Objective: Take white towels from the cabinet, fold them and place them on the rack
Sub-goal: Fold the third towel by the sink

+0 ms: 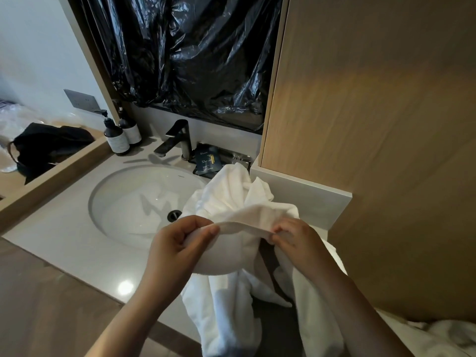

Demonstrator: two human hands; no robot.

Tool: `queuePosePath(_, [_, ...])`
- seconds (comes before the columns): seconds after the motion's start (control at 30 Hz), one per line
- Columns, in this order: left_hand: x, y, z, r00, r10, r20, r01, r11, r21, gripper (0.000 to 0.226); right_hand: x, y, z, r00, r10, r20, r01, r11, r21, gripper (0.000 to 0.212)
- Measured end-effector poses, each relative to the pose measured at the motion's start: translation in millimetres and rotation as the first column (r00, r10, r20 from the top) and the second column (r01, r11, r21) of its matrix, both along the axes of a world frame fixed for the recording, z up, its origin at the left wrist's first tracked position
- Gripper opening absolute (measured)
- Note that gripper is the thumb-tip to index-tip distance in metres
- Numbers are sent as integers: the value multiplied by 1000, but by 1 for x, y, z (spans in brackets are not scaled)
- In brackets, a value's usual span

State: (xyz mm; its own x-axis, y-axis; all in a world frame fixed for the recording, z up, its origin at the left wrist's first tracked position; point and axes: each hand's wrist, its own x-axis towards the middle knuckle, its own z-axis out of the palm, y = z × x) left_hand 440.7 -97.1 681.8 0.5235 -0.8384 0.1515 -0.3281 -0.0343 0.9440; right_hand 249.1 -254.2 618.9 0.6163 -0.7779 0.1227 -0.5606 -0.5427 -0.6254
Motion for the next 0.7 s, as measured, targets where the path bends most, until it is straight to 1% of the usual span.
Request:
queuePosePath(0.07, [4,0,-1,1000,25,15,-25,1000,6,12,-9,-1,-3,999,-31,-31,32,999,32,13])
queuePosePath(0.1, [5,0,-3,999,41,32,-41,999,20,10,-11,-1,-3,999,-42,-23,43,998,42,16])
queuePosePath(0.13, [6,-1,-5,997,58,52,-59,998,34,10,-13,1,-2,998,-60,22,59,997,55,18])
queuePosePath(0.2, [8,-3,-10,988,95,123,-103,993,60,18,-15,6,8,978,-109,180,95,992,85,20])
queuePosePath(0.3, [6,-8,-14,966,122,227,-148,984,102,14,-14,14,33,914,-110,391,110,994,24,16])
queuePosePath(0.37, [1,-11,-12,939,117,323,-158,982,104,14,-12,20,49,889,-75,452,93,996,-17,16])
queuePosePath(0.4, [-2,-13,-9,920,95,380,-138,987,87,17,-11,22,56,884,-63,463,85,996,-26,19])
queuePosePath(0.47, [-10,-17,-2,897,8,442,-32,998,47,32,-11,25,66,882,-40,470,63,997,-34,23])
queuePosePath(0.57, [-27,-25,7,905,-146,399,148,989,27,48,-13,31,75,874,11,486,4,1000,-30,15])
queuePosePath(0.63, [-38,-30,10,922,-219,320,219,975,38,47,-14,33,80,873,39,487,-27,999,-31,13])
queuePosePath(0.7, [-46,-35,11,930,-240,277,240,970,35,34,-15,34,83,875,57,481,-38,998,-50,14])
